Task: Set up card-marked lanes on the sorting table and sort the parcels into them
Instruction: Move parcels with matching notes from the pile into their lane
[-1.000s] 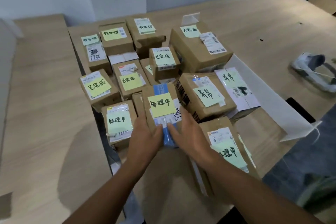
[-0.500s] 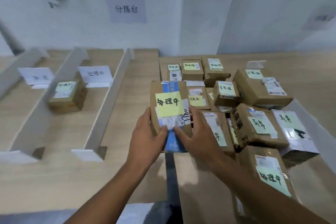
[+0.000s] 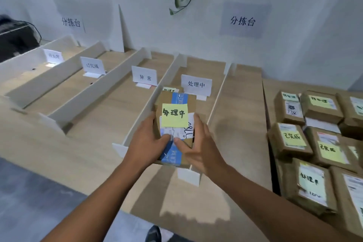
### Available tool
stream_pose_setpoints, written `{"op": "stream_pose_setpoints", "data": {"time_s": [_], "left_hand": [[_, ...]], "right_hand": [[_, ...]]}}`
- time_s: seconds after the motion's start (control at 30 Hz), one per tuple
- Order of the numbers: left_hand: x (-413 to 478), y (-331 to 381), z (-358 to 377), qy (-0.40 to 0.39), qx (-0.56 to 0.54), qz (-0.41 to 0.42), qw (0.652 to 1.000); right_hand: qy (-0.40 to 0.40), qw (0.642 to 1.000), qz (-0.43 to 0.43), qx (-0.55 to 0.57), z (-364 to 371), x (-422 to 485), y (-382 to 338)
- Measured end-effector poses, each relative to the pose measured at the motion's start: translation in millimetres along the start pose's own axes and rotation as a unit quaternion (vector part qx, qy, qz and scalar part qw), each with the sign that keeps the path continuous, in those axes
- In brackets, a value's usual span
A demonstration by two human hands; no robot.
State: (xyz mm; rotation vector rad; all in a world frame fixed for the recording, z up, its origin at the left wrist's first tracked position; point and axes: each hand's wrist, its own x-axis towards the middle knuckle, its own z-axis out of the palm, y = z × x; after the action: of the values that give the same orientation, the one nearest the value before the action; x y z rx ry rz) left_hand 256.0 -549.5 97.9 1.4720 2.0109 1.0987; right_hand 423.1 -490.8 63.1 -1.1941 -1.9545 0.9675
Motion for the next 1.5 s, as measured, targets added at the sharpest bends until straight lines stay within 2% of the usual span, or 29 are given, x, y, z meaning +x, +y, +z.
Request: {"op": "stream_pose_setpoints", "data": {"time_s": [0.3, 0.47, 0.6, 0.77, 0.9, 1.0, 1.07, 1.17, 1.23, 1.37, 1.5], "left_hand": [[146.9, -143.0, 4.3, -0.135, 0.011, -0.052, 0.989], [171.1, -194.6, 38.4, -0.189, 0.041, -0.111, 0.975], [178.0, -221.2, 68.5, -0.232, 0.076, -0.173, 0.954], [182.9, -231.6, 87.6, -0.196, 0.084, -0.246, 0.946], [186.5, -220.1, 82.7, -0.192, 0.120, -0.223, 0.948], [181.6, -191.3, 70.2, -0.212, 0.140, -0.198, 0.947], [177.4, -168.5, 61.0, -0.207, 0.164, -0.149, 0.953], [171.9, -124.8, 66.0, -0.172, 0.096, -0.089, 0.976], [159.0, -88.1, 90.5, -0.174, 0.045, -0.037, 0.983], [77.3, -0.7, 153.2, -0.263, -0.034, 0.054, 0.963], [-16.4, 66.4, 208.5, -0.358, -0.084, 0.137, 0.920]], "right_hand": [[-0.038, 0.990, 0.135, -0.031, 131.0, 119.3, 51.5], [-0.069, 0.975, 0.207, -0.042, 166.1, 138.7, 89.4], [-0.101, 0.971, 0.213, -0.032, 187.8, 146.0, 118.1], [-0.094, 0.975, 0.201, -0.023, 211.7, 155.9, 142.5], [-0.107, 0.975, 0.196, -0.006, 210.9, 160.5, 138.8], [-0.105, 0.973, 0.205, -0.020, 187.1, 156.4, 121.4], [-0.089, 0.973, 0.208, -0.046, 157.7, 152.0, 106.8], [-0.032, 0.977, 0.204, -0.061, 80.7, 127.4, 90.1], [0.039, 0.974, 0.208, -0.079, 9.4, 89.0, 86.4], [0.172, 0.926, 0.304, -0.142, -135.8, -42.3, 76.1], [0.240, 0.871, 0.379, -0.198, -224.1, -192.7, 68.3]]}}
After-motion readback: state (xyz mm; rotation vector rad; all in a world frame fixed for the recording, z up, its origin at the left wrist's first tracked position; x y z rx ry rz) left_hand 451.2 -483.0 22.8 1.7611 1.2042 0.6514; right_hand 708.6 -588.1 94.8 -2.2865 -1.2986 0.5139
